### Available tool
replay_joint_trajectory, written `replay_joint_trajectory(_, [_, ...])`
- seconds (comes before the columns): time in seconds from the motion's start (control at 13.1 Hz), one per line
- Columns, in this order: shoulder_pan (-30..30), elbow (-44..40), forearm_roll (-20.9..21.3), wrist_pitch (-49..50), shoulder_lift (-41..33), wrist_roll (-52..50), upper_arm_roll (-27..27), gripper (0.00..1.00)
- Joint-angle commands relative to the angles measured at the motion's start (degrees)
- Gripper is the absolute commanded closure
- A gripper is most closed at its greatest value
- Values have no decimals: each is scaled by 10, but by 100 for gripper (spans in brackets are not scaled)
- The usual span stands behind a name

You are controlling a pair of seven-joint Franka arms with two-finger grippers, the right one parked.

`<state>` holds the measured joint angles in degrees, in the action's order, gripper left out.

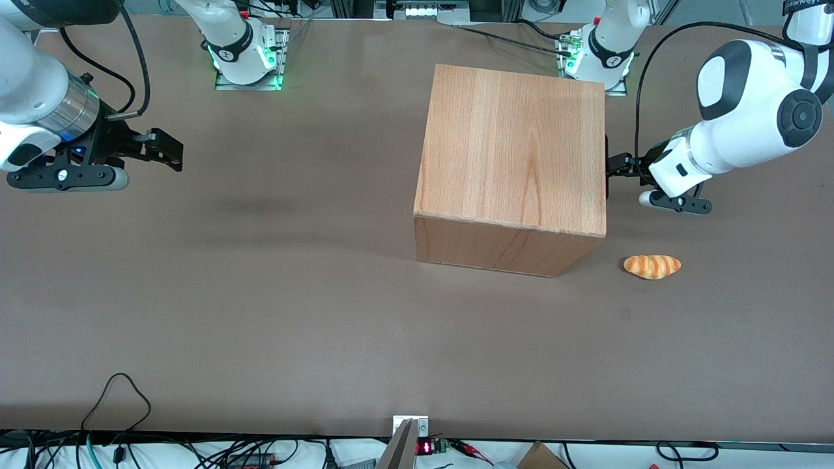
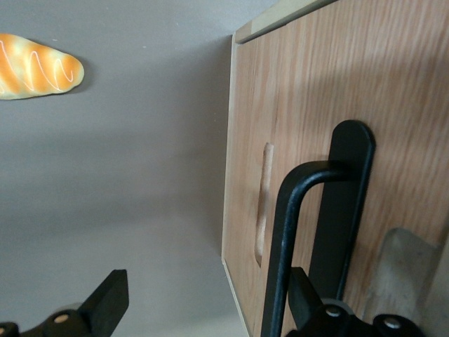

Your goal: Open top drawer with left arm

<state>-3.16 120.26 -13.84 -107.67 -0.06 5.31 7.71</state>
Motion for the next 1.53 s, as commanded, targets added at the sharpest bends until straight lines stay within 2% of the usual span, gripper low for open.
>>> replay_joint_trajectory(0.0, [-7,4,-22,-5,4,27,2,0])
replay_joint_trajectory(0.84, [-6,4,-19,-11,28,28,2,0])
replay_joint_trajectory(1.45, [-28,4,12,-6,23,27,-2,0])
